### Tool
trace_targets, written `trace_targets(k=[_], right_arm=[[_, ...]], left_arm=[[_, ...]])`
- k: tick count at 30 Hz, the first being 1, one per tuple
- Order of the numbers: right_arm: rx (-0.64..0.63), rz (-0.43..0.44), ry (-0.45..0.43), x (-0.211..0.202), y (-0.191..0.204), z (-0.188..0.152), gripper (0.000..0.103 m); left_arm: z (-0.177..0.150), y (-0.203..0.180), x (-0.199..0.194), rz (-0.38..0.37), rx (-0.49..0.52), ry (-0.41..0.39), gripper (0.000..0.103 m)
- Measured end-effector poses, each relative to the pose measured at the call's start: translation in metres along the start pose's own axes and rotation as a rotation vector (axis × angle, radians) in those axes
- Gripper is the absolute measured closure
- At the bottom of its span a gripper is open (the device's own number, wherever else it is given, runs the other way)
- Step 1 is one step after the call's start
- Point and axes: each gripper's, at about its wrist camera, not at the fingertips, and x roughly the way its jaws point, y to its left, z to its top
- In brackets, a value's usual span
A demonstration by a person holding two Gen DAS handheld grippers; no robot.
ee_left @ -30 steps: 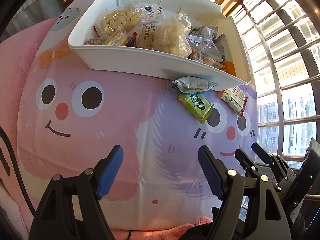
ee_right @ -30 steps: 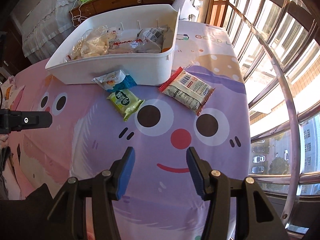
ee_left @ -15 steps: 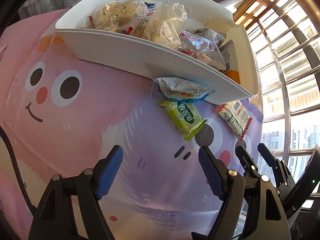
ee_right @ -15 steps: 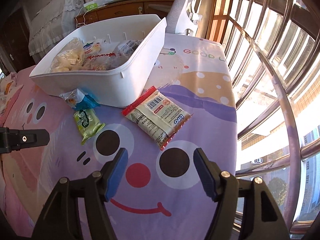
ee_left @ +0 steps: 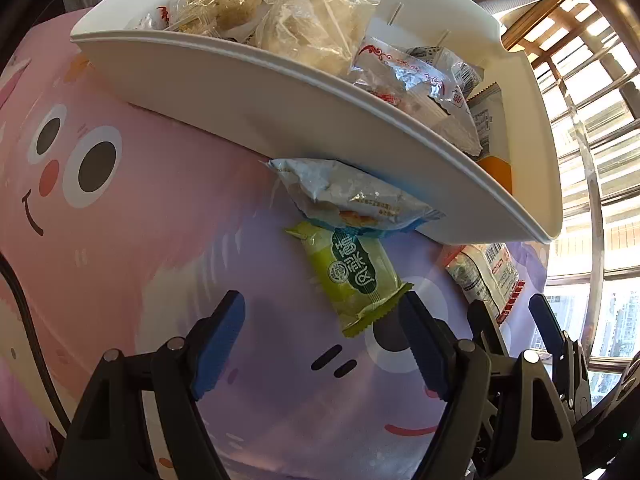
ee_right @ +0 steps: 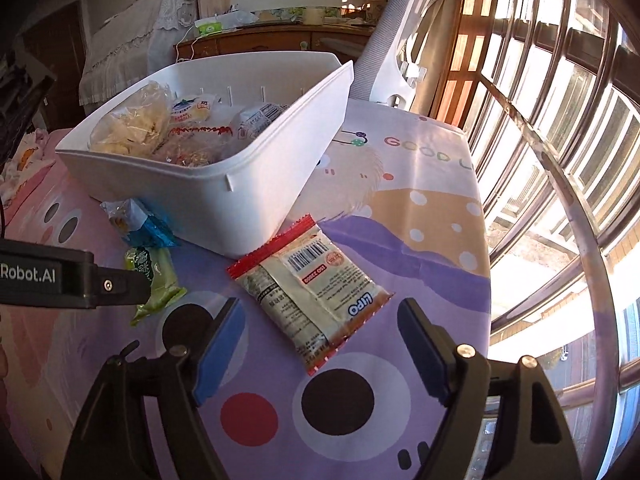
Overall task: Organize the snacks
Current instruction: 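Grasp the green snack packet with the left gripper while the right grasps the white-red biscuit pack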
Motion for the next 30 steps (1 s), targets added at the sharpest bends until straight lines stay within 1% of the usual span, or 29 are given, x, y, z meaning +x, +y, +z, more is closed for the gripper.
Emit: trace_targets(k=[4,6,13,18,20,23,26,28,30], right_arm=[[0.004,-0.001,-0.003,0.011,-0.003,0.004,0.022],[0.013,0.0,0.001,0.015,-0.004,0.006,0.021],[0.045,0.03,0.023,0.028,-0.007,0.008,0.018],[0.032,0.027,0.021,0.032,-0.004,0.009,0.018],[0.03,0.03,0.028,0.035,-0.004,0.009,0.018],[0.002,0.021,0.027,0.037,-0.001,0.009,0.018],[-0.006,0.023,0.022,0.037,0.0,0.009,0.018],[-0.012,0.026,0.02,0.037,0.001,0.009,0.018],[-0.019,0.029,0.021,0.037,0.001,0.009,0.018]], left_arm=[[0.006,-0.002,0.007,0.001,-0.02,-0.003,0.025],[0.01,-0.006,0.011,0.012,-0.017,0.0,0.025],[0.019,-0.015,0.019,0.029,-0.014,0.002,0.025],[0.022,-0.024,0.024,0.047,-0.003,-0.007,0.026],[0.019,-0.019,0.021,0.053,0.001,-0.013,0.027],[0.019,-0.021,0.021,0.059,0.003,-0.018,0.029],[0.02,-0.027,0.021,0.073,0.017,-0.022,0.04],[0.02,-0.03,0.021,0.083,0.02,-0.025,0.05],[0.02,-0.033,0.021,0.082,0.017,-0.028,0.055]])
